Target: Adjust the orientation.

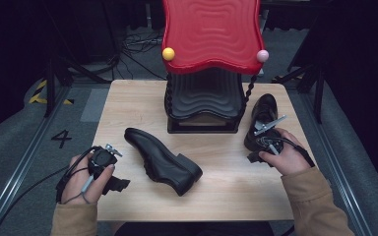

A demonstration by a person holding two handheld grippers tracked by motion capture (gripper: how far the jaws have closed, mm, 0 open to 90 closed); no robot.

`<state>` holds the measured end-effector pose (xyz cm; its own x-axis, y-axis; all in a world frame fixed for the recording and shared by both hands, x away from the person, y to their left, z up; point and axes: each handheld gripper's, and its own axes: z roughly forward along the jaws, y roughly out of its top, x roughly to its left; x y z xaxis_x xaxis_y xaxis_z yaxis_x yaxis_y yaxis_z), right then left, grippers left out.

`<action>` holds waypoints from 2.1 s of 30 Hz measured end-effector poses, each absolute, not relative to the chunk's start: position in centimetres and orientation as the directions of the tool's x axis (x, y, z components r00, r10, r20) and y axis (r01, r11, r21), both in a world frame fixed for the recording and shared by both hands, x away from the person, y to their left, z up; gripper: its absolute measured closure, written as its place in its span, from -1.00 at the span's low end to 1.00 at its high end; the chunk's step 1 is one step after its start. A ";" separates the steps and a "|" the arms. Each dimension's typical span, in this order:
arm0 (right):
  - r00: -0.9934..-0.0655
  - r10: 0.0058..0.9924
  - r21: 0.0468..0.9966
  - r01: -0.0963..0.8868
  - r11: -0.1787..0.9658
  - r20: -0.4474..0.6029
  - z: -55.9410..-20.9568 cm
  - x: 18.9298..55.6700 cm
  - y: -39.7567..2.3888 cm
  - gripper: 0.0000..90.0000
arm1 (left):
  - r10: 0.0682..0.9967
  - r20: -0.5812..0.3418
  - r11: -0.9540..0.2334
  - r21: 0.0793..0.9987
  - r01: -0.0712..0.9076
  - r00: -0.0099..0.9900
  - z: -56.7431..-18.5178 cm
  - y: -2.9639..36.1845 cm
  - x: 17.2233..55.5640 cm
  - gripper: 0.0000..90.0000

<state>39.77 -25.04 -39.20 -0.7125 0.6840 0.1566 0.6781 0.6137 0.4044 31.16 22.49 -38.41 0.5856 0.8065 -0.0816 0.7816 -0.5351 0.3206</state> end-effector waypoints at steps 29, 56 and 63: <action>-0.905 0.404 0.391 0.422 0.818 0.132 -36.6 38.9 -10.3 0.93 | 0.794 -0.081 -0.549 0.329 0.768 0.602 -38.1 22.5 31.6 -0.59; -0.920 0.360 0.374 0.391 0.841 0.153 -38.8 39.0 -6.6 1.00 | 0.794 -0.085 -0.548 0.329 0.769 0.603 -38.1 22.5 31.4 -0.60; -0.894 0.398 0.390 0.449 0.804 0.208 -38.8 40.4 -7.8 1.00 | 0.791 -0.082 -0.552 0.328 0.766 0.606 -38.1 22.5 31.4 -0.60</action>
